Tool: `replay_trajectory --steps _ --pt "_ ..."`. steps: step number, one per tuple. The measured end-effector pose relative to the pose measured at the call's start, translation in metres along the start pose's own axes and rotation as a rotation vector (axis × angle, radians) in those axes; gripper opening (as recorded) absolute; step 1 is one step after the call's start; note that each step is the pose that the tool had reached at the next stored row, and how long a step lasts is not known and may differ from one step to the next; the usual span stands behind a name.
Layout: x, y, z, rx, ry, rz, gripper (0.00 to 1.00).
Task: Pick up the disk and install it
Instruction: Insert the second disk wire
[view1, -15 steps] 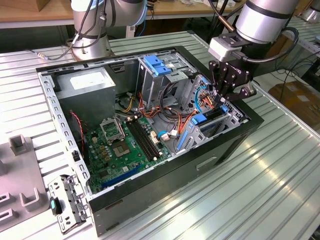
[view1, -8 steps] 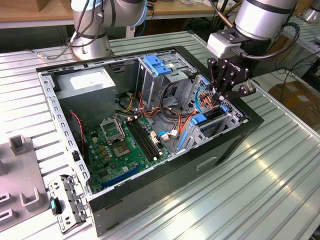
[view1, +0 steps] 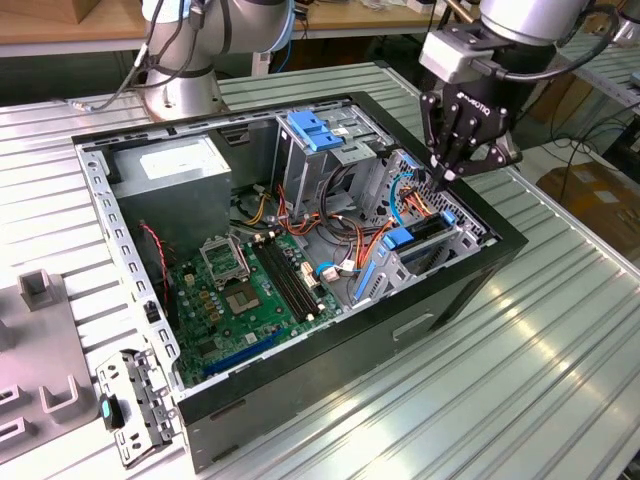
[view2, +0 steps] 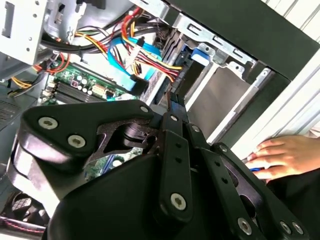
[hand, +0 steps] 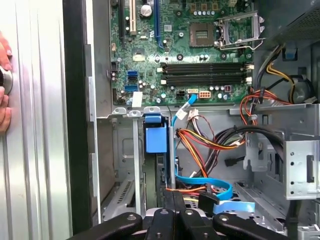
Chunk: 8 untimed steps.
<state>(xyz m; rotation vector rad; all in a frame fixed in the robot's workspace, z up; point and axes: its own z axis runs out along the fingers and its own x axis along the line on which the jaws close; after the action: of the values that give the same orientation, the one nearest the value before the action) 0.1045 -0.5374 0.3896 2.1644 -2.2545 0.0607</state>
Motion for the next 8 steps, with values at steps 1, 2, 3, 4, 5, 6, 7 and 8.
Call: replay_trajectory --steps 1,2,3,4,5,6,7,8 --pt "-0.0026 0.0001 -0.0003 0.0000 0.0003 0.000 0.11" --pt "-0.0048 0.0002 -0.0006 -0.0001 0.0008 0.000 0.11" --pt "-0.0077 0.0003 -0.0008 -0.0005 0.0017 0.000 0.11" --pt "-0.0095 0.0003 -0.0009 -0.0008 0.0024 0.000 0.11" --pt "-0.0113 0.0004 -0.0008 -0.0012 0.0031 0.000 0.11" --pt "-0.0143 0.0005 -0.0011 -0.0020 0.0067 -0.001 0.11" --pt "-0.0173 0.0006 -0.0011 -0.0023 0.0111 -0.001 0.11" --pt "-0.0198 0.0007 -0.0013 -0.0025 0.0158 -0.002 0.11"
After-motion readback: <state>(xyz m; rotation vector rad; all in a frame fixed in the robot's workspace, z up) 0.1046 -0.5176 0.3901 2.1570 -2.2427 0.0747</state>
